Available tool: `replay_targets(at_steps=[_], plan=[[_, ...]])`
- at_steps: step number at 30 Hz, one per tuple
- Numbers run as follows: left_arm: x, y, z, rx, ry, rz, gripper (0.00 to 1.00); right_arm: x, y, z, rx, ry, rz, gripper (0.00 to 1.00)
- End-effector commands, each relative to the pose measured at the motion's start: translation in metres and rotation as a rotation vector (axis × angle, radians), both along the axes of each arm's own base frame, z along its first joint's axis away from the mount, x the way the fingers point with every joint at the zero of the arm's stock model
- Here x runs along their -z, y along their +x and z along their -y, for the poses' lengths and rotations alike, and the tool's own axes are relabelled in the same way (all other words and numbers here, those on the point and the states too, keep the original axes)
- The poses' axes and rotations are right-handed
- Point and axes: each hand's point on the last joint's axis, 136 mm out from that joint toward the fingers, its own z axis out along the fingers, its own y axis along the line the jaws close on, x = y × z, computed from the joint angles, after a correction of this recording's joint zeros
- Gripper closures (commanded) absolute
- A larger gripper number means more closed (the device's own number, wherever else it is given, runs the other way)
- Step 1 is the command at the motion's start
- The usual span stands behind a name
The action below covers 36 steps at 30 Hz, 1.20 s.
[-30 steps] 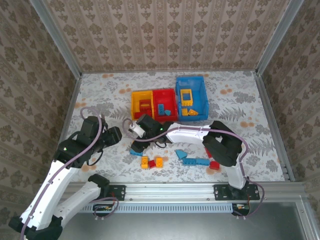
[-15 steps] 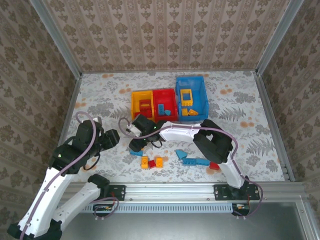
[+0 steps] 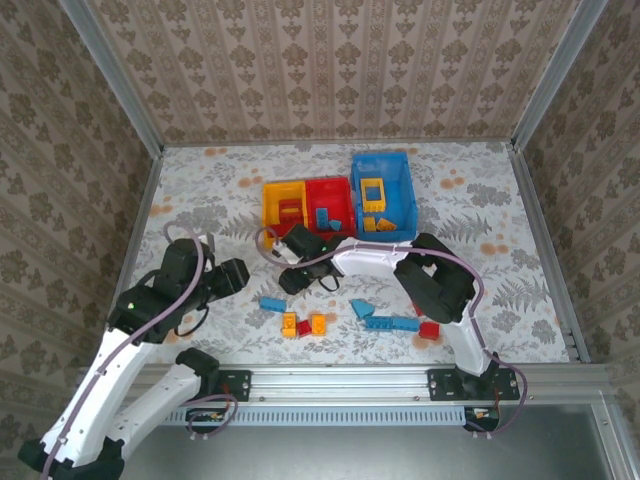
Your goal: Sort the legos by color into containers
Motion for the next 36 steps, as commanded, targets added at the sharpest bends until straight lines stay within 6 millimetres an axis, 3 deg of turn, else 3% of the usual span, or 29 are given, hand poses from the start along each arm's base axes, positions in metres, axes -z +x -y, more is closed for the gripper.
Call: replay_targets(at_steps=[1, 5, 9, 13, 18, 22, 25, 30, 36], plan=[[0.000, 0.004, 0.016, 0.037, -0.060, 0.000, 0.38, -0.002, -0.001, 0.011, 0.040, -0.022, 0.005, 0.59], [-0.001, 0.007, 0.020, 0.055, -0.060, 0.003, 0.38, -0.023, 0.007, 0.011, 0.065, 0.017, 0.063, 0.73], [-0.002, 0.013, 0.032, 0.093, -0.074, 0.004, 0.38, -0.073, 0.017, 0.023, 0.110, 0.081, 0.166, 0.78], [-0.006, 0.026, 0.053, 0.150, -0.096, 0.022, 0.37, -0.117, 0.029, 0.071, 0.218, 0.108, 0.232, 0.83], [-0.014, 0.047, 0.090, 0.254, -0.075, 0.041, 0.37, -0.137, 0.053, 0.156, 0.405, 0.080, 0.274, 0.87], [-0.022, 0.065, 0.135, 0.377, -0.061, 0.064, 0.38, -0.142, 0.086, 0.214, 0.550, 0.034, 0.303, 0.91], [-0.026, 0.078, 0.168, 0.457, -0.049, 0.073, 0.38, -0.136, 0.113, 0.240, 0.636, -0.032, 0.305, 0.92], [-0.028, 0.099, 0.209, 0.530, -0.055, 0.086, 0.38, -0.112, 0.147, 0.271, 0.752, -0.165, 0.271, 0.94], [-0.030, 0.116, 0.233, 0.567, -0.056, 0.103, 0.38, -0.083, 0.171, 0.281, 0.793, -0.303, 0.224, 0.93]])
